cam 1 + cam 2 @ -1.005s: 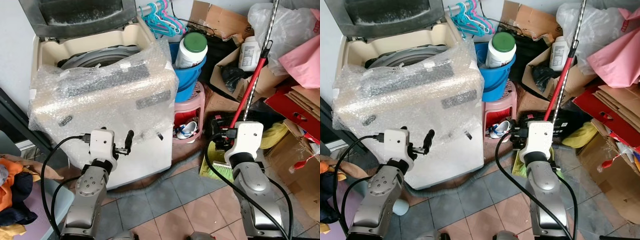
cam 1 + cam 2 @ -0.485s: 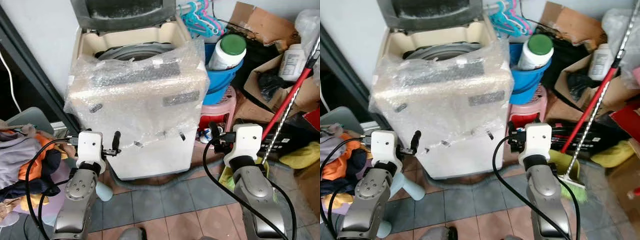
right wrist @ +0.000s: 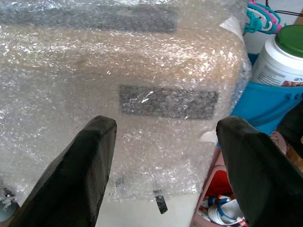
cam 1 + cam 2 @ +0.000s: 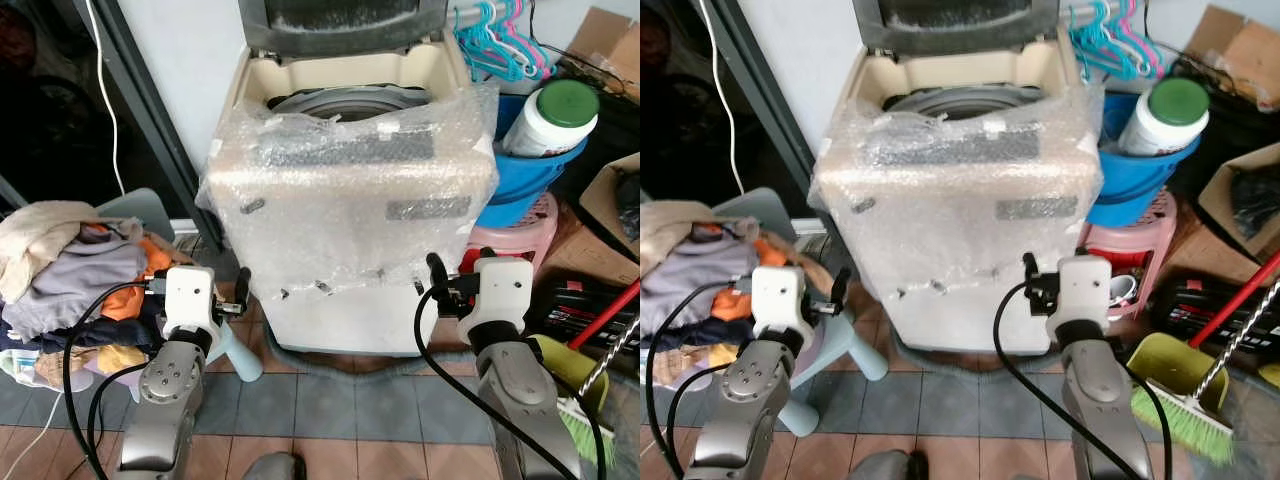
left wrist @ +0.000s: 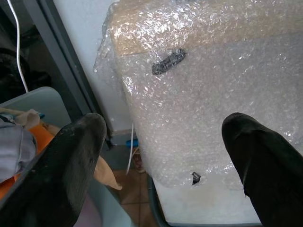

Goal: Clothes washing

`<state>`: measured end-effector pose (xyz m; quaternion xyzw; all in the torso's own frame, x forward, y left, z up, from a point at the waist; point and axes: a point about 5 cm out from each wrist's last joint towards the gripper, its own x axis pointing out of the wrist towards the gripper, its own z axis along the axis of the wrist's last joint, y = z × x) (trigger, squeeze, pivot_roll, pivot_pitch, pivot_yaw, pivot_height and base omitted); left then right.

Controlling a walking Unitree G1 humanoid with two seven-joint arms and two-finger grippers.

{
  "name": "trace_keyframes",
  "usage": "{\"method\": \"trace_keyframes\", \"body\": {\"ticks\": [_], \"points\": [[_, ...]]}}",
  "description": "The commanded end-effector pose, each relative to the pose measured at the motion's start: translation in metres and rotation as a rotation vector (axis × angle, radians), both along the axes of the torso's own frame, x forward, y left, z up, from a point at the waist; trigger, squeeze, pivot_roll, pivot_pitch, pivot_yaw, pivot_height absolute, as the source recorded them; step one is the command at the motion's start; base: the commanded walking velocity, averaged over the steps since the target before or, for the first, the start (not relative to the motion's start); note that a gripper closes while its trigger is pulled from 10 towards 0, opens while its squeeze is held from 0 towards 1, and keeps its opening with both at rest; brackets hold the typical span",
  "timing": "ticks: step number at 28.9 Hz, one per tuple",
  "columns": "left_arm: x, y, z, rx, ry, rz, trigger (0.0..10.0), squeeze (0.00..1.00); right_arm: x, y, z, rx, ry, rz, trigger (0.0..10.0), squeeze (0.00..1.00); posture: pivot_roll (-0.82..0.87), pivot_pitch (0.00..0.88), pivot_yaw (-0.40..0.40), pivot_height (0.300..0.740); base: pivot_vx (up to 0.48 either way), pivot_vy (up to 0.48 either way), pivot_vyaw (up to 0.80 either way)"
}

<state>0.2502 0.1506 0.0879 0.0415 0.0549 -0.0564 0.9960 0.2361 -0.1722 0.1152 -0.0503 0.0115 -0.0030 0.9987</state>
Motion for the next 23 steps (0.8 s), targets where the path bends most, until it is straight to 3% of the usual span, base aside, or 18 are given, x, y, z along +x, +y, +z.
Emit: {"method": "trace_keyframes", "body": {"ticks": [1,2,8,9,12,17,18,23], "points": [[-0.001,0.004,-0.003,0.025,0.010,-0.001,10.0,0.00,0.002,0.008,0.003,0.020,-0.014,0.030,10.0,0.00,-0.10,0.000,0.029,0.740,0.000,0.000,0.80],[0.004,0.003,-0.001,0.022,-0.004,0.005,10.0,0.00,0.005,0.008,0.005,0.018,-0.011,0.036,10.0,0.00,-0.10,0.000,-0.007,0.740,0.000,0.000,0.80],[0.011,0.003,0.002,0.005,-0.026,0.037,10.0,0.00,0.012,0.009,0.010,0.002,-0.012,0.068,10.0,0.00,-0.10,0.000,-0.049,0.740,0.000,0.000,0.80],[0.015,0.000,0.004,0.015,-0.044,0.030,10.0,0.00,0.020,0.010,0.011,0.011,-0.010,0.070,10.0,0.00,-0.08,0.000,-0.082,0.740,0.000,0.000,0.00],[0.017,-0.001,0.006,0.023,-0.054,0.021,10.0,0.00,0.023,0.010,0.011,0.013,-0.010,0.072,10.0,0.00,-0.07,0.000,-0.086,0.740,0.000,0.000,0.00],[0.019,-0.005,0.008,0.039,-0.065,0.000,10.0,0.00,0.030,0.019,0.010,0.036,-0.038,0.084,10.0,0.00,-0.06,0.000,-0.048,0.740,0.000,0.000,0.00],[0.017,-0.005,0.006,0.039,-0.054,-0.003,10.0,0.00,0.031,0.019,0.009,0.040,-0.038,0.069,10.0,0.00,-0.07,0.000,-0.009,0.740,0.000,0.000,0.00],[0.016,0.000,-0.001,0.007,-0.001,0.008,10.0,0.00,0.029,0.017,0.004,0.054,-0.028,0.045,10.0,0.00,-0.08,0.000,0.013,0.740,0.000,0.192,0.00]]}}
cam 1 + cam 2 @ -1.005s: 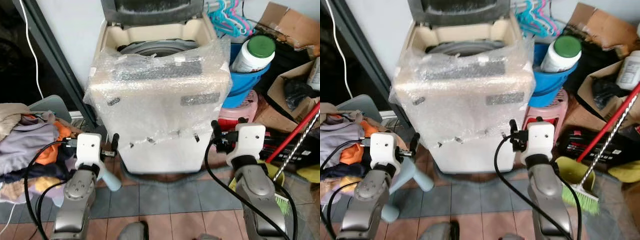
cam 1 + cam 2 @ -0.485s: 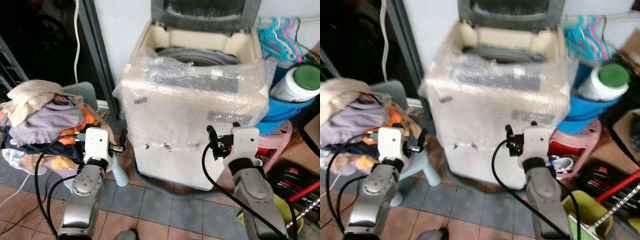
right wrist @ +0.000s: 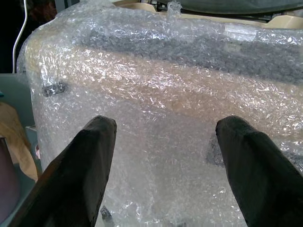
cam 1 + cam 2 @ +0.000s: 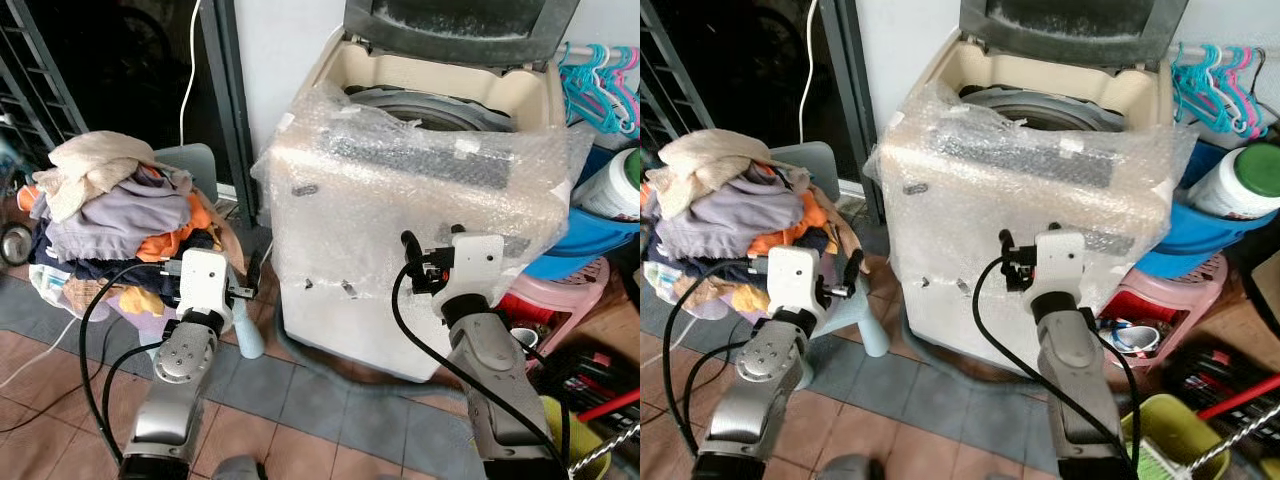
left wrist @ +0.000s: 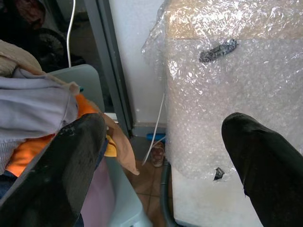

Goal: Clothes washing

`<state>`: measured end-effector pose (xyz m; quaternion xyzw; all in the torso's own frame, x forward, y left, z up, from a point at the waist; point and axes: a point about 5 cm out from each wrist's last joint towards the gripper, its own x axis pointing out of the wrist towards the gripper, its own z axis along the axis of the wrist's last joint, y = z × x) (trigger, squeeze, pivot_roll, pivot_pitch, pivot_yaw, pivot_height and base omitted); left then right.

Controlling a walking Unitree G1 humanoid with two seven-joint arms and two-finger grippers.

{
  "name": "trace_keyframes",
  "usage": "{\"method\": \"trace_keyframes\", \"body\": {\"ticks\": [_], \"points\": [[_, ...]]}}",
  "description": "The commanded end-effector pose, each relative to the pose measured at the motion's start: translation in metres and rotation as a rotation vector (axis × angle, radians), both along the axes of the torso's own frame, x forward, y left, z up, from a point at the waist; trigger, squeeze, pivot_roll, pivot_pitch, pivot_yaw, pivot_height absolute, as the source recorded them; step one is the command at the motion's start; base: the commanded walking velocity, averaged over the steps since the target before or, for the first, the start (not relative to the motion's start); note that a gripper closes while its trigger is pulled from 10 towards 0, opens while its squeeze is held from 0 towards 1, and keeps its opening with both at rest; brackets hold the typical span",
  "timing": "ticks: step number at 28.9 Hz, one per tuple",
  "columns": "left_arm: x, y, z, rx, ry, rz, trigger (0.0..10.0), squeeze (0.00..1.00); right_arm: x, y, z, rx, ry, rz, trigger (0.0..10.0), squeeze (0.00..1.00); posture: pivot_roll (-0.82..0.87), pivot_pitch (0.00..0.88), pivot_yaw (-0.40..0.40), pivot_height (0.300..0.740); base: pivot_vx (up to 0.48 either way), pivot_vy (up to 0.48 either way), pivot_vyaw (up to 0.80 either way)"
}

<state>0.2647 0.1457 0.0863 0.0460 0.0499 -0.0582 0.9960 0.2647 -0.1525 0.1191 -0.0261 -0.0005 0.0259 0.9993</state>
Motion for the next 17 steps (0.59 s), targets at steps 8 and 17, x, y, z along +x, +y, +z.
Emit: {"method": "trace_keyframes", "body": {"ticks": [8,17], "points": [[0.003,-0.005,0.006,-0.006,-0.016,-0.003,10.0,0.00,0.008,-0.014,0.007,-0.014,-0.038,-0.041,10.0,0.00,-0.08,0.000,0.012,0.740,0.000,0.480,0.00],[-0.001,0.001,0.002,0.036,-0.010,-0.013,10.0,0.00,0.000,-0.009,0.005,-0.003,-0.050,-0.049,10.0,0.00,-0.09,0.000,0.047,0.740,0.000,0.480,0.00]]}}
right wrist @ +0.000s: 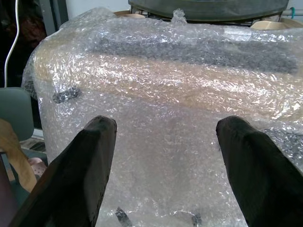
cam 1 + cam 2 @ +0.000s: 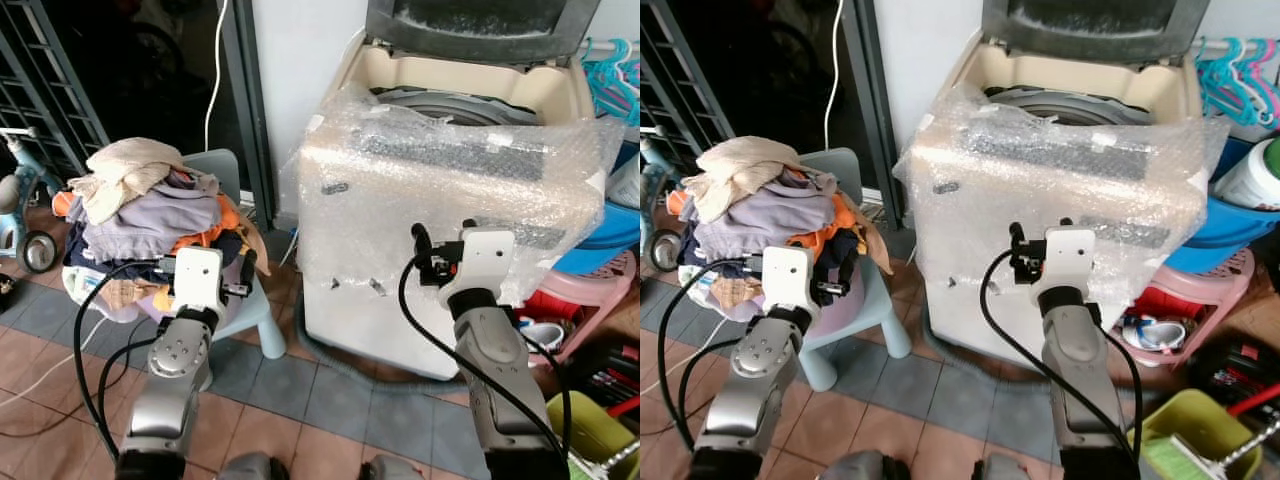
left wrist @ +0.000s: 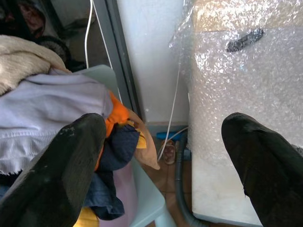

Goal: Clothes washing

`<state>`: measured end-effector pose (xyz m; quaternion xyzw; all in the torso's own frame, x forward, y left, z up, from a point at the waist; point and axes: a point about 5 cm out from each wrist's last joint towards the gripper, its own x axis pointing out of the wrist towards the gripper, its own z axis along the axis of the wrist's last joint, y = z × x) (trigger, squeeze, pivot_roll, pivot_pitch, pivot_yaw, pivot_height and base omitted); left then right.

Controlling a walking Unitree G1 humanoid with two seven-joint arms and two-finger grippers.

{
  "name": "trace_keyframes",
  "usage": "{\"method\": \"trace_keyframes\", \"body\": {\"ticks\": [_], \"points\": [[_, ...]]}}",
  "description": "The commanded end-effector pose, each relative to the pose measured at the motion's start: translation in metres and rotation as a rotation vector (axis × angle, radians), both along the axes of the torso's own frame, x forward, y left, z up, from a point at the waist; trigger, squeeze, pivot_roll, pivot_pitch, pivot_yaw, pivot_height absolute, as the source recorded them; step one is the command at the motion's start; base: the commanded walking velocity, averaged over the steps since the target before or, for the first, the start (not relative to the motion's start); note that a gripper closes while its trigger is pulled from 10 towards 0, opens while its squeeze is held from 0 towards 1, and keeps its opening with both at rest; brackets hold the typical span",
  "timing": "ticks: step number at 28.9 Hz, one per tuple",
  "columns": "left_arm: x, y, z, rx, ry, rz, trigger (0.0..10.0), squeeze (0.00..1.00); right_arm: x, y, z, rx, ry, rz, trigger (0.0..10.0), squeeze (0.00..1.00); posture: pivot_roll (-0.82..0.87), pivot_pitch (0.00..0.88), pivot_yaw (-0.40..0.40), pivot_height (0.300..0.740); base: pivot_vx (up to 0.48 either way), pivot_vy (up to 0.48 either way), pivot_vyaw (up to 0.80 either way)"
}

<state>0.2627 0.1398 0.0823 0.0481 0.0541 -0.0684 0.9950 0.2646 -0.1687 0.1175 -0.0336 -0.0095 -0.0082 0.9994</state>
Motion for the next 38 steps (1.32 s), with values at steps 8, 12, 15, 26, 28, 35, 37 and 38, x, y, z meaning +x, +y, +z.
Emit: {"method": "trace_keyframes", "body": {"ticks": [8,12,15,26,28,35,37,38], "points": [[-0.003,0.008,0.001,0.029,0.016,-0.015,10.0,0.00,-0.005,0.005,-0.001,0.032,-0.005,-0.006,10.0,0.00,-0.09,0.000,0.072,0.740,0.000,0.480,0.00],[0.002,0.002,0.006,0.022,-0.009,-0.013,10.0,0.00,-0.004,0.003,0.002,0.032,-0.016,-0.012,10.0,0.00,-0.10,0.000,0.073,0.740,0.000,0.480,0.00],[0.005,0.004,0.005,0.017,0.013,0.014,10.0,0.00,-0.002,0.004,0.005,0.015,-0.026,-0.003,10.0,0.00,-0.10,0.000,0.073,0.740,0.000,0.480,0.00],[0.005,0.006,0.015,-0.003,-0.049,0.031,10.0,0.00,-0.002,0.009,0.005,0.029,-0.027,0.020,10.0,0.00,-0.09,0.000,0.069,0.740,0.000,0.087,0.00],[0.006,0.007,0.015,-0.007,-0.050,0.028,10.0,0.00,-0.002,0.009,0.005,0.031,-0.027,0.019,10.0,0.00,-0.09,0.000,0.070,0.740,0.000,0.000,0.00],[0.007,0.006,0.014,-0.018,-0.042,0.038,10.0,0.00,-0.004,0.009,0.007,0.022,-0.027,0.041,10.0,0.00,-0.10,0.000,0.067,0.740,0.000,0.000,0.00],[0.005,0.006,0.012,-0.024,-0.040,0.044,10.0,0.00,-0.004,0.009,0.008,0.014,-0.028,0.048,10.0,0.00,-0.11,0.000,0.065,0.740,0.000,0.000,0.00],[0.004,0.006,0.011,-0.026,-0.037,0.045,10.0,0.00,-0.005,0.009,0.008,-0.002,-0.030,0.051,10.0,0.00,-0.11,0.000,0.065,0.740,0.000,0.000,0.00]]}}
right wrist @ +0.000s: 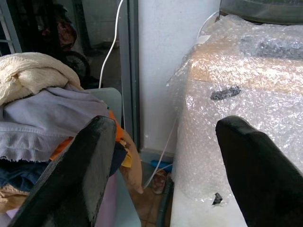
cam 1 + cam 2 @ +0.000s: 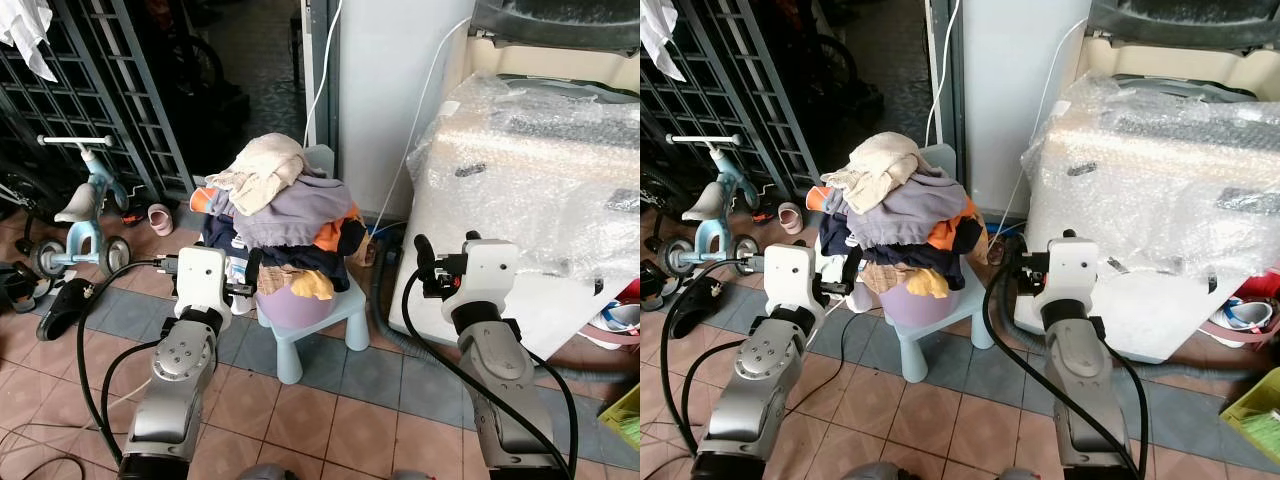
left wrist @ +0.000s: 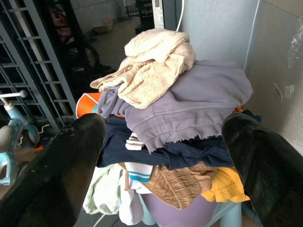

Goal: Clothes washing

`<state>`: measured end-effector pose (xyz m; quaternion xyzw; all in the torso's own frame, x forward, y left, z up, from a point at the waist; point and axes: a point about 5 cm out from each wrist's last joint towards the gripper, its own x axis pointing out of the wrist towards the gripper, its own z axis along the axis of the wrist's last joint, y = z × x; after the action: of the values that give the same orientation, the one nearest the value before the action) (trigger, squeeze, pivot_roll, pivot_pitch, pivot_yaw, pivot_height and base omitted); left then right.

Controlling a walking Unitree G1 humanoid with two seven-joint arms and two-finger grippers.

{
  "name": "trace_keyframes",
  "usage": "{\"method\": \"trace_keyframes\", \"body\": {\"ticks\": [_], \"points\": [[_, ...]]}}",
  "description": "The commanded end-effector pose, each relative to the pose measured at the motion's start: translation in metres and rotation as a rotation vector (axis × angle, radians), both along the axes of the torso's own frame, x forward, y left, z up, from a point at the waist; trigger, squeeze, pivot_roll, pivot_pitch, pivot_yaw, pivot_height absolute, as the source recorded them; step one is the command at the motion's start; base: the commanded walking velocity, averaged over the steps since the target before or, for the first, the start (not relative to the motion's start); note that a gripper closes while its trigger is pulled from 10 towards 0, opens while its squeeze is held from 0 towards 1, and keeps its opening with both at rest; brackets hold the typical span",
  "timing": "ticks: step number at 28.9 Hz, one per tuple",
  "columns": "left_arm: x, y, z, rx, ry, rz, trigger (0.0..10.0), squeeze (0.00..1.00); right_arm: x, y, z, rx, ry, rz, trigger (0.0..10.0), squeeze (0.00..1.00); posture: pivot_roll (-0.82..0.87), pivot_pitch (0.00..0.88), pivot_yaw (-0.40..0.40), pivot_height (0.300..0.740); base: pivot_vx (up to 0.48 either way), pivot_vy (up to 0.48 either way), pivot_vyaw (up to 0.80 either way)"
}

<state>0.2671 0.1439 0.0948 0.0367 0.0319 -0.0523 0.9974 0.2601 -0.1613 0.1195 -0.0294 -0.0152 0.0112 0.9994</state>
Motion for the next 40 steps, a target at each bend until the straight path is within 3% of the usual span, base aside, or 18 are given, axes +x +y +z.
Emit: {"method": "trace_keyframes", "body": {"ticks": [1,9,12,30,37,40], "points": [[-0.002,0.001,-0.003,-0.002,0.013,0.013,10.0,0.00,-0.001,0.003,0.006,-0.026,-0.020,0.015,10.0,0.00,-0.11,0.000,0.065,0.740,0.000,0.000,0.00],[-0.004,0.006,-0.005,-0.016,0.016,0.026,10.0,0.00,-0.002,0.010,0.006,-0.053,-0.025,0.057,10.0,0.00,-0.10,0.000,0.063,0.740,0.205,0.000,0.00],[-0.003,0.006,-0.005,-0.019,0.015,0.027,10.0,0.00,-0.001,0.012,0.009,-0.140,-0.043,0.076,10.0,0.00,-0.10,0.000,0.064,0.740,0.480,0.000,0.00],[-0.005,0.003,-0.005,-0.031,0.022,0.029,10.0,0.00,0.004,0.018,0.017,-0.125,-0.085,0.179,10.0,0.00,-0.10,0.000,0.059,0.740,0.478,0.000,0.78],[-0.004,0.001,-0.007,-0.028,0.033,0.032,10.0,0.00,0.011,0.022,0.018,-0.128,-0.085,0.233,10.0,0.00,-0.09,0.000,0.056,0.740,0.089,0.000,0.11],[-0.005,0.001,-0.006,-0.038,0.033,0.030,10.0,0.00,0.022,0.024,0.019,-0.154,-0.082,0.223,10.0,0.00,-0.08,0.000,0.051,0.740,0.235,0.000,0.00]]}}
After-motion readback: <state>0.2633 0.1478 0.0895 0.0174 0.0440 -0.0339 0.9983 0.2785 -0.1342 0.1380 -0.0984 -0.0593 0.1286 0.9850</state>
